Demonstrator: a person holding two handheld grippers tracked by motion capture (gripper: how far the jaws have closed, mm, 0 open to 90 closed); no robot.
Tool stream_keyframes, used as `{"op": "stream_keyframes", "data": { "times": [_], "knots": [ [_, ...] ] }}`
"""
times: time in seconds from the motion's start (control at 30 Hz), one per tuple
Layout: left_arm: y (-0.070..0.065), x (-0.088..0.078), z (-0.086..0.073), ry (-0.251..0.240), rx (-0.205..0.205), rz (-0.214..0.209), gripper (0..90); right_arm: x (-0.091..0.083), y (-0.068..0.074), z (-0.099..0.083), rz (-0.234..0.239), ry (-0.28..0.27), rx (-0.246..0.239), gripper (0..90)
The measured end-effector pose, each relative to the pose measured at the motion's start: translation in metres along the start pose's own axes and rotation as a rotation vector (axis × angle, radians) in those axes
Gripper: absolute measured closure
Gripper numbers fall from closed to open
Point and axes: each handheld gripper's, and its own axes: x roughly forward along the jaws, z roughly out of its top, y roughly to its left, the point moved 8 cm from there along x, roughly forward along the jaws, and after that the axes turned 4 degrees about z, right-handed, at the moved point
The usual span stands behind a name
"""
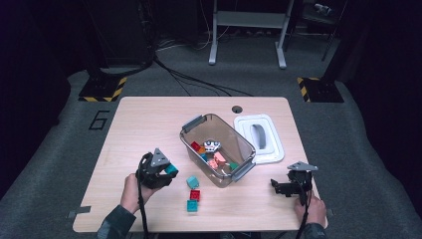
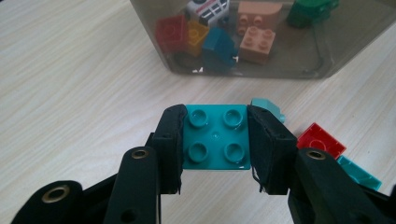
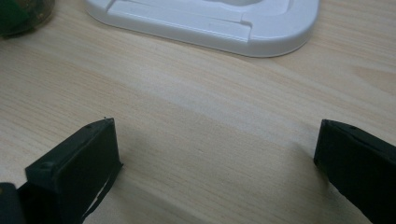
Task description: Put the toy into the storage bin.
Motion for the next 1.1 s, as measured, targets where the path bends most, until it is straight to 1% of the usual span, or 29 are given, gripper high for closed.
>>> {"op": "stream_keyframes", "data": {
  "times": [0.13,0.2,0.33,0.5,0.6,0.63,0.67,0.73,0.8,0.83,0.87,0.9,1.0,1.07,1.1],
  "knots": [
    [0.001,-0.003,0.009,-0.010,0.012,-0.003,58.8,0.000,0.000,0.000,0.000,0.000,0.000,0.0],
    [0.001,-0.005,0.015,-0.022,0.007,-0.003,58.8,0.000,0.000,0.000,0.000,0.000,0.000,0.0],
    [0.002,-0.010,0.025,-0.038,0.012,-0.011,58.8,0.000,0.000,0.000,0.000,0.000,0.000,0.0],
    [0.004,-0.016,0.040,-0.051,0.040,-0.001,58.8,0.000,0.000,0.000,0.000,0.000,0.001,0.0],
    [0.003,-0.017,0.050,-0.069,0.044,-0.002,58.8,0.000,0.000,0.000,0.000,0.000,0.000,0.0],
    [0.003,-0.018,0.052,-0.066,0.052,-0.003,58.8,0.000,0.000,0.000,0.000,0.000,0.000,0.0],
    [0.002,-0.018,0.055,-0.069,0.052,-0.007,58.8,0.000,0.001,0.000,0.002,-0.001,0.006,0.0],
    [0.002,-0.018,0.062,-0.077,0.060,-0.004,58.8,0.000,0.000,0.000,0.000,0.000,0.000,0.0],
    [0.000,-0.018,0.068,-0.082,0.064,-0.011,58.8,0.000,0.000,0.000,0.000,0.000,0.000,0.0],
    [0.000,-0.019,0.071,-0.080,0.075,-0.011,58.8,0.000,0.000,0.000,0.000,0.000,0.000,0.0],
    [-0.001,-0.018,0.074,-0.089,0.075,-0.010,58.8,0.000,0.000,0.000,0.000,0.000,0.000,0.0],
    [-0.001,-0.018,0.077,-0.088,0.084,-0.009,58.8,0.000,0.000,0.000,0.000,0.000,0.000,0.0],
    [-0.004,-0.017,0.086,-0.091,0.094,-0.014,58.8,0.000,0.000,0.000,0.000,0.000,0.000,0.0],
    [-0.006,-0.017,0.091,-0.093,0.110,-0.013,58.8,0.000,0.000,0.000,0.000,0.001,0.000,0.0],
    [-0.007,-0.016,0.093,-0.094,0.109,-0.014,58.8,0.000,0.000,0.000,0.000,0.000,0.000,0.0]
  ]
}}
